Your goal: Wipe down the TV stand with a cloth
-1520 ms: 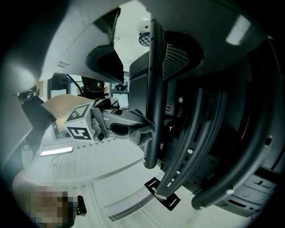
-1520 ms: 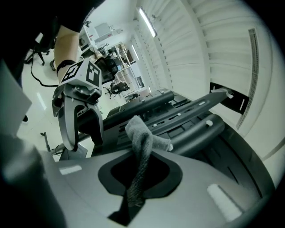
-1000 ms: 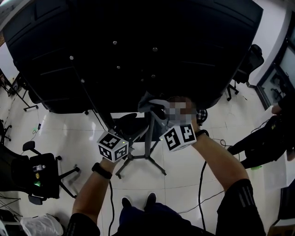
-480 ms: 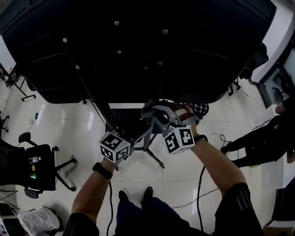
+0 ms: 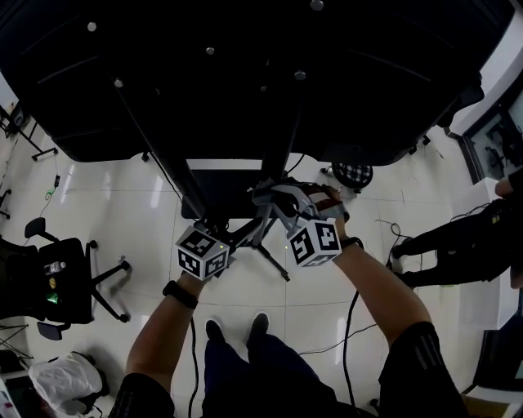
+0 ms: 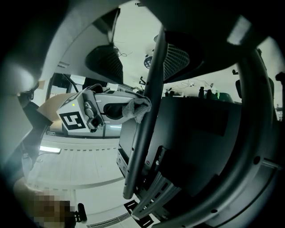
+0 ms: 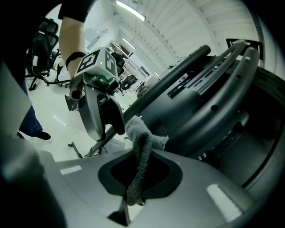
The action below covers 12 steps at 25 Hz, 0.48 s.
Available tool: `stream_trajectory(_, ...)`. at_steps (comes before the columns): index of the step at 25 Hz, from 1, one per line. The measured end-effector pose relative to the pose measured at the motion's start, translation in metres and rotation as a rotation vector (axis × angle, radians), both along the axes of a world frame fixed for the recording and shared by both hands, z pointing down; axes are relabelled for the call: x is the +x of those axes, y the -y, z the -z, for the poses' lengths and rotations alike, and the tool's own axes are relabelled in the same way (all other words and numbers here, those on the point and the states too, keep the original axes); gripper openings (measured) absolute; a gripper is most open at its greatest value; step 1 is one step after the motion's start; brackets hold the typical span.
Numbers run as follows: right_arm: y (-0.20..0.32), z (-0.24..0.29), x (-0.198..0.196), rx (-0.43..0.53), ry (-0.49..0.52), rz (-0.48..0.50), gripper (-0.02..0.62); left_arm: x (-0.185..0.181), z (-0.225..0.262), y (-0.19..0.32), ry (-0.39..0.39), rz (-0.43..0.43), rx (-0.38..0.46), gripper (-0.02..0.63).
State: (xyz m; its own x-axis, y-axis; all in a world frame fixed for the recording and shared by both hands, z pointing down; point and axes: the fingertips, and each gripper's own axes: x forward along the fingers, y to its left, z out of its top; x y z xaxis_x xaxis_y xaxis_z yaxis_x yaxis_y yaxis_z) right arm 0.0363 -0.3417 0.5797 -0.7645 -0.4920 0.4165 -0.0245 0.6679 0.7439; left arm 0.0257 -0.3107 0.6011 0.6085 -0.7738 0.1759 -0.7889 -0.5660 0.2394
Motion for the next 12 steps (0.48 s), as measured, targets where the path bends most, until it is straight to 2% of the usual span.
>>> stream_trajectory(5, 0.001, -0.044, 0.0, -0.077, -0.011, -0.038, 0.025, 0.001, -0.036, -0.006, -0.012, 0.004, -0.048, 0.305)
stream_trajectory(12, -0.004, -0.101, -0.009, -0.124, -0.031, -0.031, 0.025, 0.001, -0.091, -0.009, -0.003, -0.016, -0.116, 0.307)
